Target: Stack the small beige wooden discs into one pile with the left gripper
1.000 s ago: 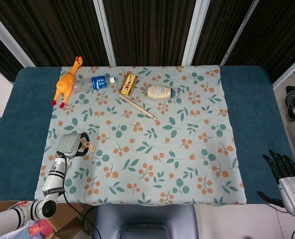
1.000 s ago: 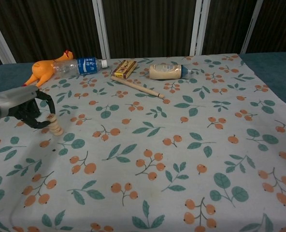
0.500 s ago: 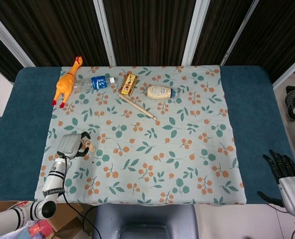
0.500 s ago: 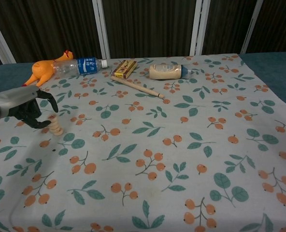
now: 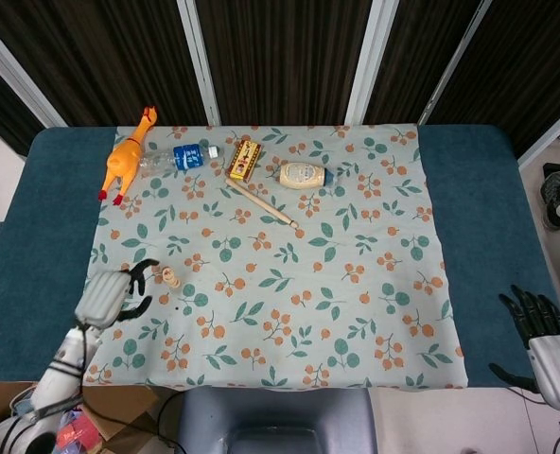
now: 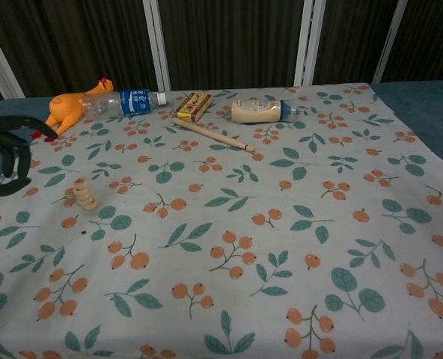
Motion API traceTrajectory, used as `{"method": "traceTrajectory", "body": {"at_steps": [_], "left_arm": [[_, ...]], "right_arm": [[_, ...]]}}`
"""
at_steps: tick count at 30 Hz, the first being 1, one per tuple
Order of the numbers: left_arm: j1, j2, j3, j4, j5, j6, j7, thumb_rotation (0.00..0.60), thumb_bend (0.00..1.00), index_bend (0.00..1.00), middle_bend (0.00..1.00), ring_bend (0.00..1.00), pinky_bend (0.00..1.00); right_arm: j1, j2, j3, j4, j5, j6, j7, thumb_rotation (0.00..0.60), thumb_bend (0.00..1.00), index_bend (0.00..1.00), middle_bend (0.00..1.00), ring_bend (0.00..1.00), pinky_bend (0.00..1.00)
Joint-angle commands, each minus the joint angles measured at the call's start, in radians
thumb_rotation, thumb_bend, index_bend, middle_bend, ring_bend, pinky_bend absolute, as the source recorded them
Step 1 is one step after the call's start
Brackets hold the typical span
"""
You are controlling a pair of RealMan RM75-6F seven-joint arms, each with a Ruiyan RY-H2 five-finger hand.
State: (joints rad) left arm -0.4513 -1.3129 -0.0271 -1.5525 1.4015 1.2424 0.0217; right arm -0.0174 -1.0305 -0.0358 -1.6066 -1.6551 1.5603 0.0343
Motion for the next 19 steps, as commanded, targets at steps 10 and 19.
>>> {"method": "traceTrajectory", "body": {"at_steps": [10,19], "left_arm": [[0.235,0.077,0.145,0.096,0.236,0.319,-0.160,0.600,0.40,0.01,0.00,0.00,0.00],[0.248,0.083,0.137,0.099,0.256,0.311,-0.165,0.600,0.40,0.01,0.00,0.00,0.00]], "right_arm": [[-0.006,-0.004,-0.016,-0.003,-0.035,0.014,-0.011,0.600,0.16,0.00,0.00,0.00,0.00],[-0.008,-0.005,-0.015,0.005,-0.034,0.017,-0.004,0.600,0.16,0.00,0.00,0.00,0.00]]}}
